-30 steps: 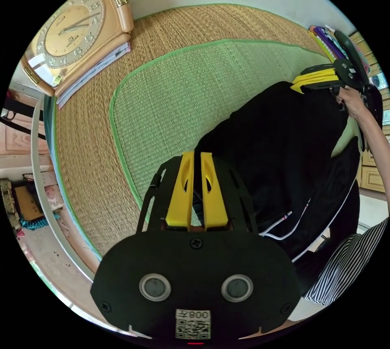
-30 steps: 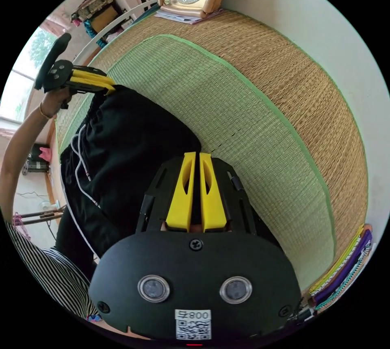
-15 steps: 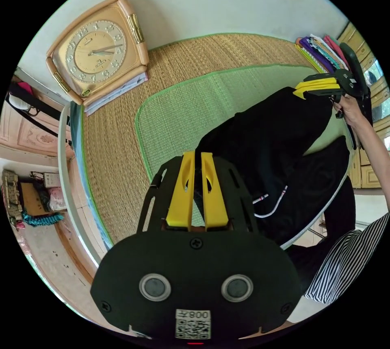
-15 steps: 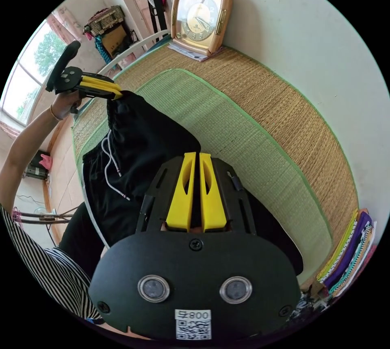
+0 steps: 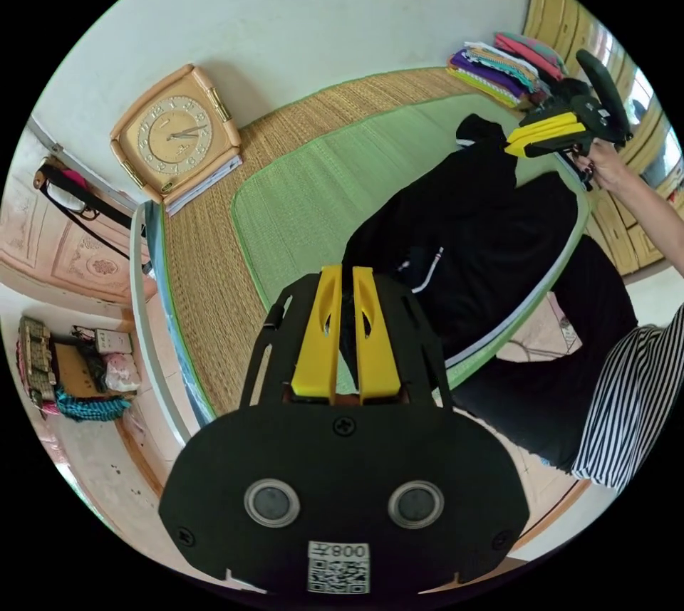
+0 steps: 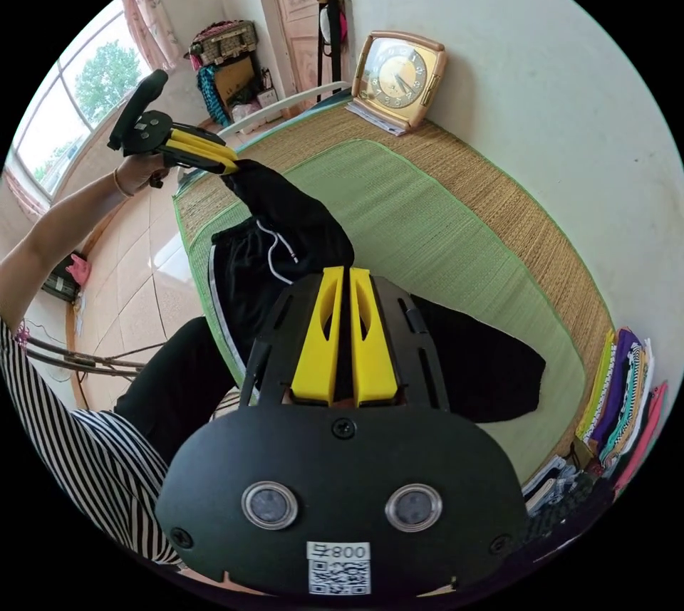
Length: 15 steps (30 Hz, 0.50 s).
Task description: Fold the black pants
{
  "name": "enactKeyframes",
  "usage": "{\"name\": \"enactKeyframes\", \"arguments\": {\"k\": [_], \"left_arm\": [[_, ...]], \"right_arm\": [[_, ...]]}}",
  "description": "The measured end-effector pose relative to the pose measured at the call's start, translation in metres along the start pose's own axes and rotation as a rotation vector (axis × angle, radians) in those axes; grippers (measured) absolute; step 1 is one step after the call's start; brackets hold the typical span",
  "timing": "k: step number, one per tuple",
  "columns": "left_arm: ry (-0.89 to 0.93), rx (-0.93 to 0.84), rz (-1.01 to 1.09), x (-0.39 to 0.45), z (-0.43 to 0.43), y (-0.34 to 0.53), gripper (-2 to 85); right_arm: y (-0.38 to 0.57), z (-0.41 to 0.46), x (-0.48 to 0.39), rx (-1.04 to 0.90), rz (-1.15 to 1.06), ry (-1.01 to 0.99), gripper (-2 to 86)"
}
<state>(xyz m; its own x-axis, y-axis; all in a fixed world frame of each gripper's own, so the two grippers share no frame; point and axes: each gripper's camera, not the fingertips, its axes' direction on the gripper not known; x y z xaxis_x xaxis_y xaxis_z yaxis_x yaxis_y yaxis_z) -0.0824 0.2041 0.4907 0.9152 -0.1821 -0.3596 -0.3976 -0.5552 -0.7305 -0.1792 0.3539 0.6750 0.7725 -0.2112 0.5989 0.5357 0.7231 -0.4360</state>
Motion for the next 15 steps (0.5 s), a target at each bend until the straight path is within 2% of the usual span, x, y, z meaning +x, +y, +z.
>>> {"name": "enactKeyframes", "arguments": {"k": [15], "left_arm": [[0.032, -0.194, 0.078, 0.046, 0.058, 0.071, 1.6]], "right_arm": [[0.076, 0.107, -0.073, -0.225, -0.096, -0.090, 1.3]]}}
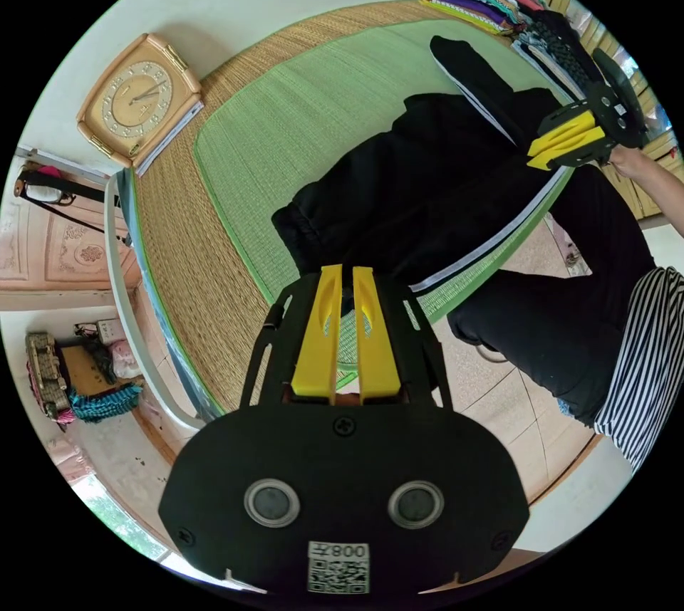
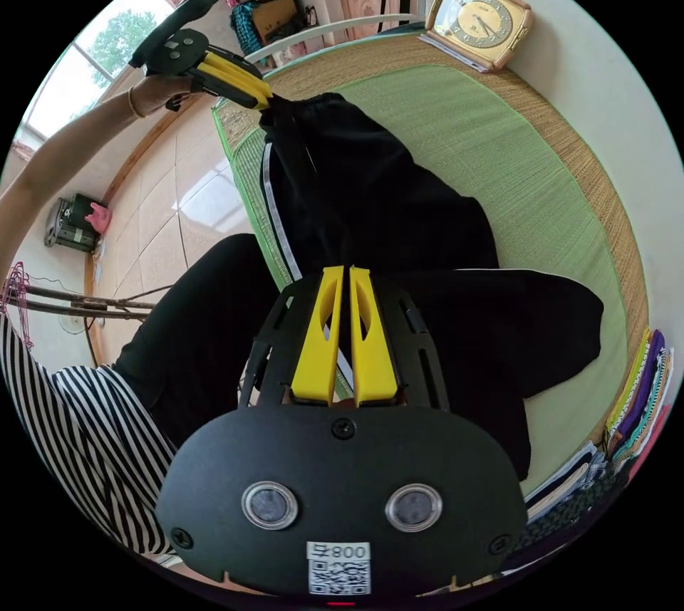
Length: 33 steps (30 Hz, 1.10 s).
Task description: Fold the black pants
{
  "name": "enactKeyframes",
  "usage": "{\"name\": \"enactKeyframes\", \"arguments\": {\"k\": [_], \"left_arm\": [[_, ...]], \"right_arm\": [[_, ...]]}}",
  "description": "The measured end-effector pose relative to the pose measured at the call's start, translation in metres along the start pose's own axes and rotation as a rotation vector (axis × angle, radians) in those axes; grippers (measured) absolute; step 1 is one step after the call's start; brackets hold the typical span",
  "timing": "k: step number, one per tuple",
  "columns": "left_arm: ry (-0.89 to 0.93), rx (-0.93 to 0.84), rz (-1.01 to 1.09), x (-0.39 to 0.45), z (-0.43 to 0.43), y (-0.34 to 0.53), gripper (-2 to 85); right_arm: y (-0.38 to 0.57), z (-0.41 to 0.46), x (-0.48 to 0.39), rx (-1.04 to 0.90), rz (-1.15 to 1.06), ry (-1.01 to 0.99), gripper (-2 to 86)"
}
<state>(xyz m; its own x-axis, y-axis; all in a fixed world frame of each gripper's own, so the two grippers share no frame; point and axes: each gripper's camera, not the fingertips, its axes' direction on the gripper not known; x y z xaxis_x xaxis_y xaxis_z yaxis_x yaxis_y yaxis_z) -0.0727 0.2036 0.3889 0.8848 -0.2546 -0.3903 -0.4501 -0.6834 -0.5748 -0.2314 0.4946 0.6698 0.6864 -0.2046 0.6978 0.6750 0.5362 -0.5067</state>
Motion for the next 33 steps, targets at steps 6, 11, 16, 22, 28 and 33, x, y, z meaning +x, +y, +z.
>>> {"name": "enactKeyframes", "arguments": {"k": [6, 11, 16, 22, 28, 33], "left_arm": [[0.014, -0.033, -0.002, -0.003, 0.027, 0.008, 1.5], [0.029, -0.059, -0.009, -0.009, 0.047, 0.016, 1.4], [0.040, -0.072, -0.018, -0.016, 0.067, 0.027, 1.4], [0.050, -0.091, -0.053, -0.028, 0.096, 0.036, 1.2], [0.090, -0.085, -0.100, -0.048, 0.118, 0.048, 1.1], [0.132, -0.067, -0.144, -0.069, 0.134, 0.063, 1.8]], "right_arm": [[0.001, 0.026, 0.006, -0.038, -0.005, -0.018, 1.4], [0.001, 0.045, 0.007, -0.069, -0.028, -0.024, 1.4], [0.006, 0.058, 0.015, -0.067, -0.017, -0.058, 1.4], [0.012, 0.073, 0.032, -0.067, 0.032, -0.103, 1.7], [0.016, 0.082, 0.041, -0.088, 0.043, -0.099, 1.9], [0.020, 0.082, 0.052, -0.085, 0.060, -0.114, 2.2]]}}
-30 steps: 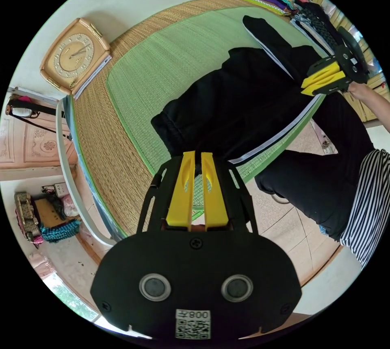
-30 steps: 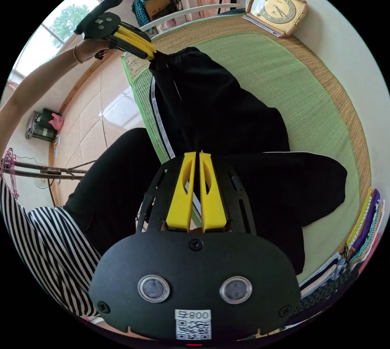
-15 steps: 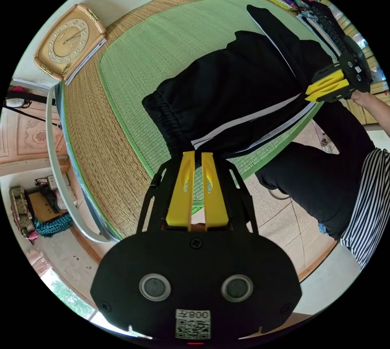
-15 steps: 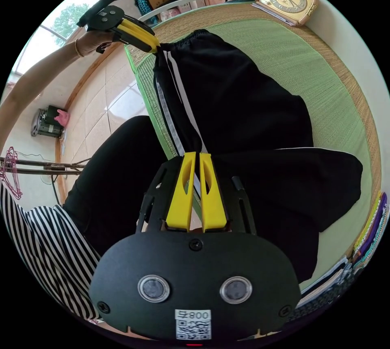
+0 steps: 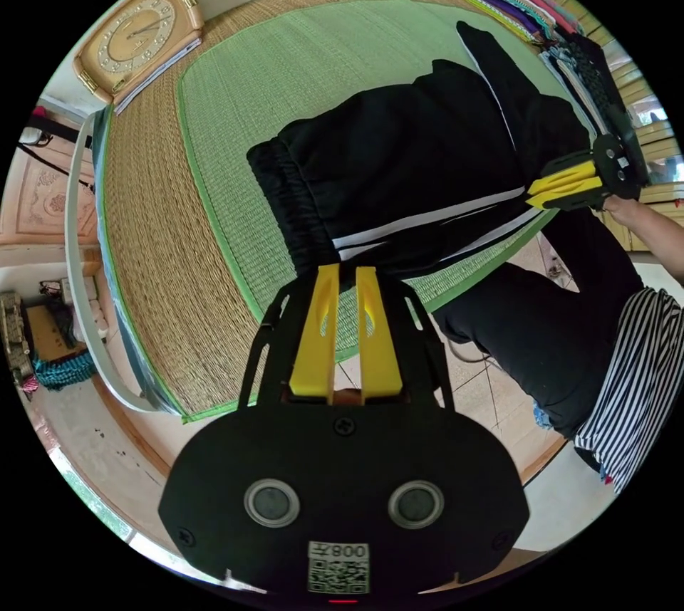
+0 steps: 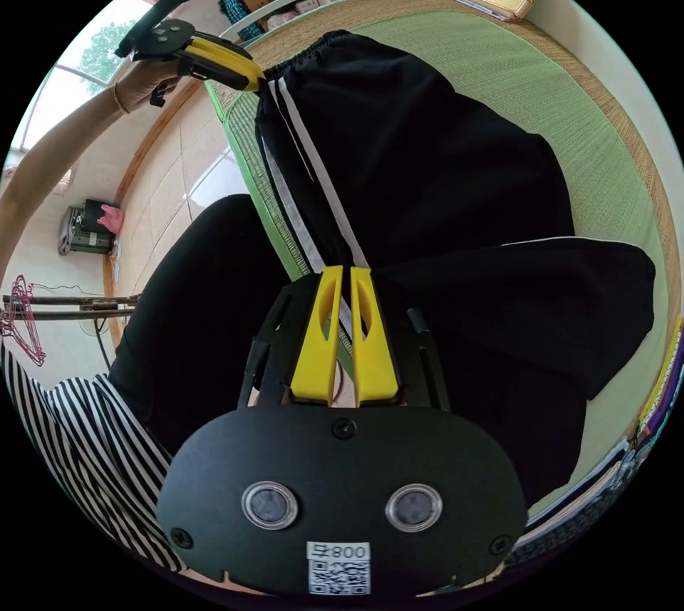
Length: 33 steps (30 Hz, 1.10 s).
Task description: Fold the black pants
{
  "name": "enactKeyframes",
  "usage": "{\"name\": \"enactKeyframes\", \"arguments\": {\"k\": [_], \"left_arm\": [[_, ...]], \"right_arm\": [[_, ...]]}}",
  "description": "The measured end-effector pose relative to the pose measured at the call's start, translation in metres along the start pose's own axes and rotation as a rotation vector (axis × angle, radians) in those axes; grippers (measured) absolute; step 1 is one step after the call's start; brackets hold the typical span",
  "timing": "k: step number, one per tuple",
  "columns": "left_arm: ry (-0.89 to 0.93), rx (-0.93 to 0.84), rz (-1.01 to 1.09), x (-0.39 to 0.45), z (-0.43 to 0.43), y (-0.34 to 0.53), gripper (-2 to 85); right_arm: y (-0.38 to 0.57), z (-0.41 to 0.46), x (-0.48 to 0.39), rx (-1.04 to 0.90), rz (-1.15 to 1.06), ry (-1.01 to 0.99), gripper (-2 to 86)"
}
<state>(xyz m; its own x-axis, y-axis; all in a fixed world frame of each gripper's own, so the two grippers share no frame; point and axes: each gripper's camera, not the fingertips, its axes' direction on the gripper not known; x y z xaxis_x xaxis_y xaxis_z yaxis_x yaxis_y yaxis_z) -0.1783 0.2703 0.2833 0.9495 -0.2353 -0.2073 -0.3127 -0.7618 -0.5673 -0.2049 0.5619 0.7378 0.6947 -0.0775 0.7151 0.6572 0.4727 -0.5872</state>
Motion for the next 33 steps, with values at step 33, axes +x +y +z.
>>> {"name": "enactKeyframes", "arguments": {"k": [33], "left_arm": [[0.377, 0.357, -0.049, -0.056, 0.122, -0.003, 2.7]], "right_arm": [[0.087, -0.136, 0.098, 0.305, 0.280, -0.341, 2.4]]}}
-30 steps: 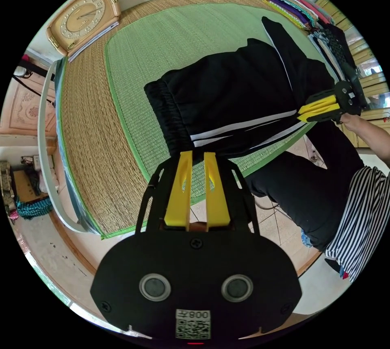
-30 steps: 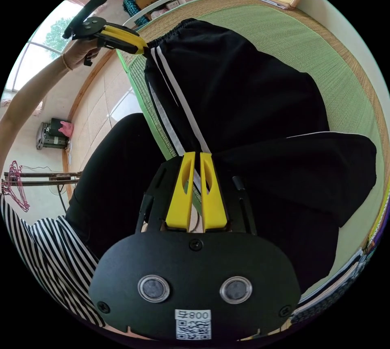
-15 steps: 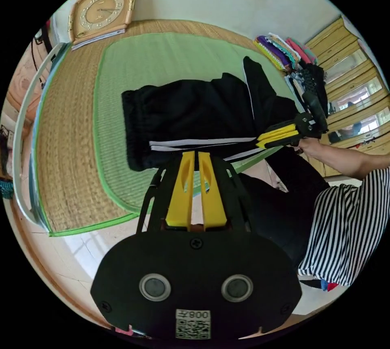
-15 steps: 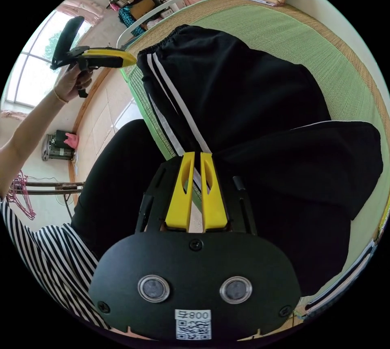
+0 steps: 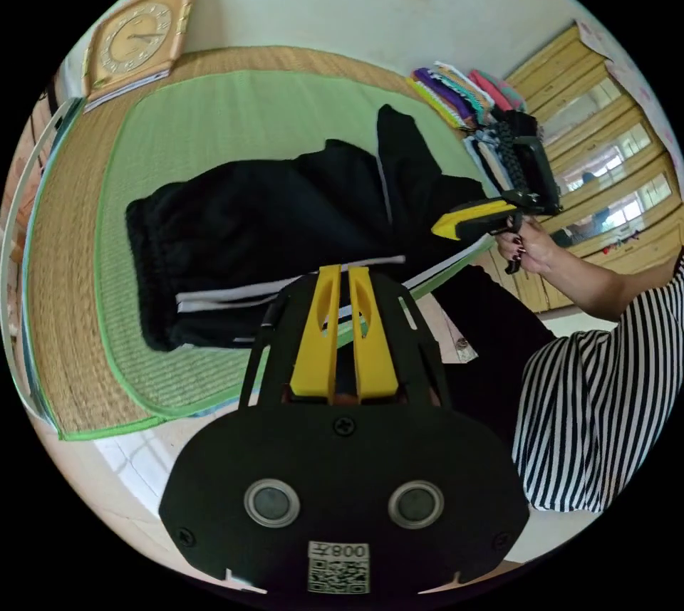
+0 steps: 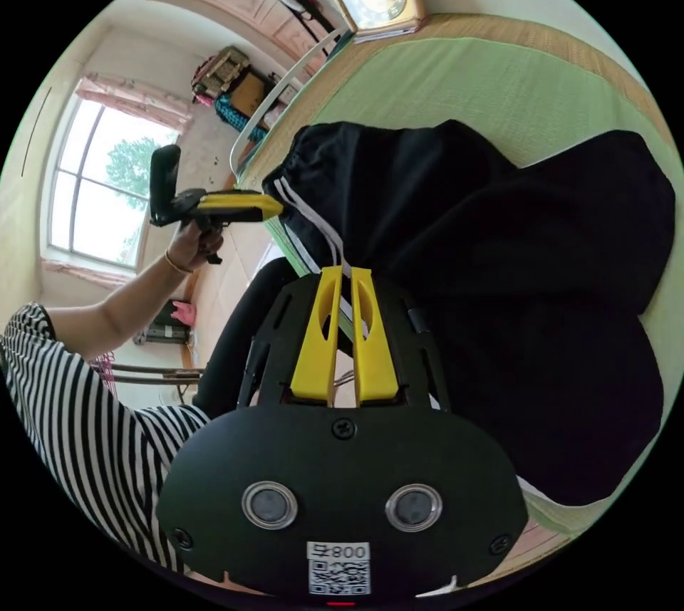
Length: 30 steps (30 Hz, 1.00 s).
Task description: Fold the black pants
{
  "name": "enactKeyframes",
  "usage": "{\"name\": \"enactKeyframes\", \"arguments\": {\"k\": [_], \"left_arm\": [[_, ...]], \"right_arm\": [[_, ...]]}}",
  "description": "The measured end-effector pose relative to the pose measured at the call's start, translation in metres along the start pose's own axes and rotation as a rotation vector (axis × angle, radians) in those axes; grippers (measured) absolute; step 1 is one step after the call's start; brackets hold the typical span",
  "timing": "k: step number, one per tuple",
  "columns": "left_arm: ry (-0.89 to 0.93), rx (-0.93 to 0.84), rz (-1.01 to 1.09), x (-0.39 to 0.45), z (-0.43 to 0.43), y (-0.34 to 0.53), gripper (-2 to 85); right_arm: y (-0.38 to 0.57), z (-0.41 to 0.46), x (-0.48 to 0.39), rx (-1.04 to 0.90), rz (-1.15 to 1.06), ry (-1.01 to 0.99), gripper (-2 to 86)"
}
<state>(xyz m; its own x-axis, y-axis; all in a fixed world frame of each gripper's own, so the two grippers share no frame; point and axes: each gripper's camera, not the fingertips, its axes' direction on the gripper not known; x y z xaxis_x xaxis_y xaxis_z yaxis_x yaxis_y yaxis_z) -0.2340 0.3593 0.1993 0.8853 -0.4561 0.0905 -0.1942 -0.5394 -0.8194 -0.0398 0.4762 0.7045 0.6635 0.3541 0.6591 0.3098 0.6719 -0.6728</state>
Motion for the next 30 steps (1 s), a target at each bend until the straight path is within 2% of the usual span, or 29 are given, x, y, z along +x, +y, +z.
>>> {"name": "enactKeyframes", "arguments": {"k": [4, 12, 23, 30], "left_arm": [[0.117, 0.023, 0.044, 0.000, 0.027, -0.022, 4.7], [0.114, -0.144, 0.029, -0.023, 0.119, -0.073, 8.4], [0.127, -0.199, -0.032, -0.059, 0.187, -0.092, 7.0], [0.129, -0.198, -0.015, -0.067, 0.216, -0.092, 3.5]], "right_arm": [[-0.002, -0.038, 0.016, 0.059, 0.041, -0.041, 2.7], [-0.063, -0.081, 0.053, 0.068, 0.171, 0.160, 5.9], [-0.146, -0.096, 0.095, -0.045, 0.378, 0.387, 8.8], [-0.153, -0.099, 0.095, -0.099, 0.426, 0.450, 5.8]]}}
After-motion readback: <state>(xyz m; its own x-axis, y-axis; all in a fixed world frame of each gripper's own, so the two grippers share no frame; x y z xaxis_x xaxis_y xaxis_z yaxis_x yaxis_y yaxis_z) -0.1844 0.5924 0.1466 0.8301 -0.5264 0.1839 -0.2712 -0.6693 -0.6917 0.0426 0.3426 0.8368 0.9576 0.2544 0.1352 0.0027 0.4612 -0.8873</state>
